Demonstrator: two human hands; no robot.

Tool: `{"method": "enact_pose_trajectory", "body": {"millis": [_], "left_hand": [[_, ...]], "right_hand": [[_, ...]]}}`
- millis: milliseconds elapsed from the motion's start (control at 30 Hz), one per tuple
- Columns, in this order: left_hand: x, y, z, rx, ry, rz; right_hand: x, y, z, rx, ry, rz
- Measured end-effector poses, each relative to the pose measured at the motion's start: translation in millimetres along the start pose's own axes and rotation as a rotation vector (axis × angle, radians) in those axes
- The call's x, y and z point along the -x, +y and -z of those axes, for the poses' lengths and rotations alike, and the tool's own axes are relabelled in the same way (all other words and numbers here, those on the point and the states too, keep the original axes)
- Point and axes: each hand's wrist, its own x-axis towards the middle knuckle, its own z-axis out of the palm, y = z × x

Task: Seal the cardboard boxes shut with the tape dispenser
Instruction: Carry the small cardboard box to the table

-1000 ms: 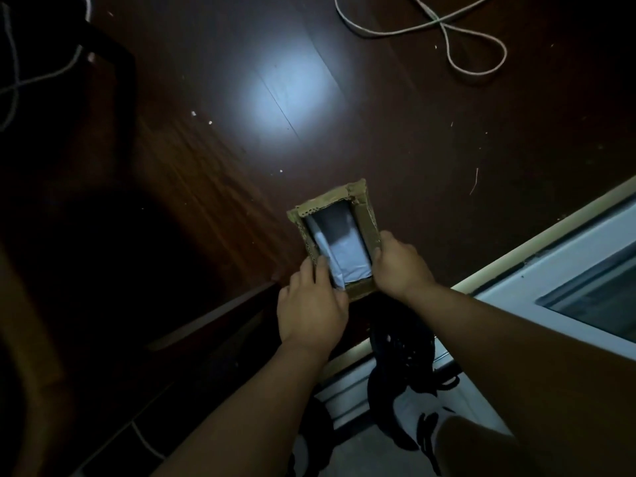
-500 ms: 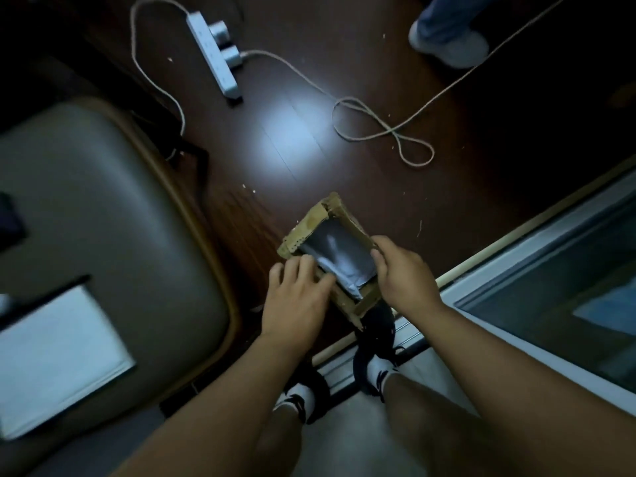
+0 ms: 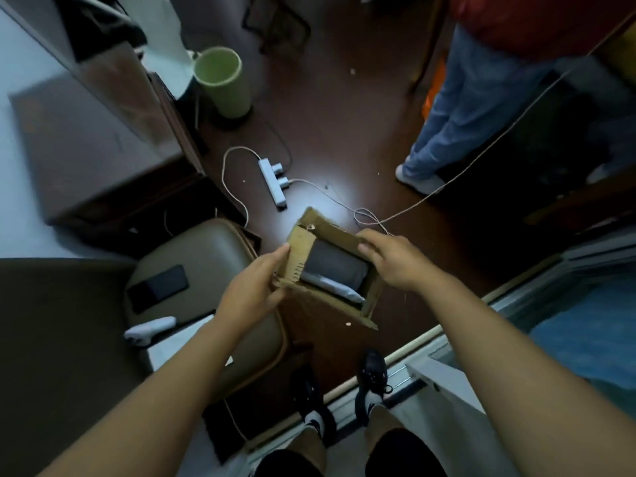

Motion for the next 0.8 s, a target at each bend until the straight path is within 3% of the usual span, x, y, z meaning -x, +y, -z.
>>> {"method": "enact_pose_trajectory", "body": {"millis": [200, 367, 467, 633, 800], "left_hand": [[18.6, 25.9, 57.5, 0.118, 0.267, 0.046], [31.6, 36.2, 87.2, 0.218, 0.442, 0.107], [37.6, 40.2, 95.9, 0.204, 0.511, 0.140], [40.4, 54.6, 108.0, 0.259, 0.599, 0.215], [44.1, 70.9, 118.9, 0.325, 0.586, 0.145]], "right_hand": [[21.8, -63.0, 31.4, -0.136, 0.071, 0.006], [45.0, -81.9, 33.6, -0.535, 0.216, -0.072], [65.0, -89.2, 31.8, -0.769, 0.218, -0.060], [91.9, -101.6, 17.9, -0.529, 0.064, 0.022], [93.3, -137.4, 25.8, -0.459, 0.336, 0.117]]}}
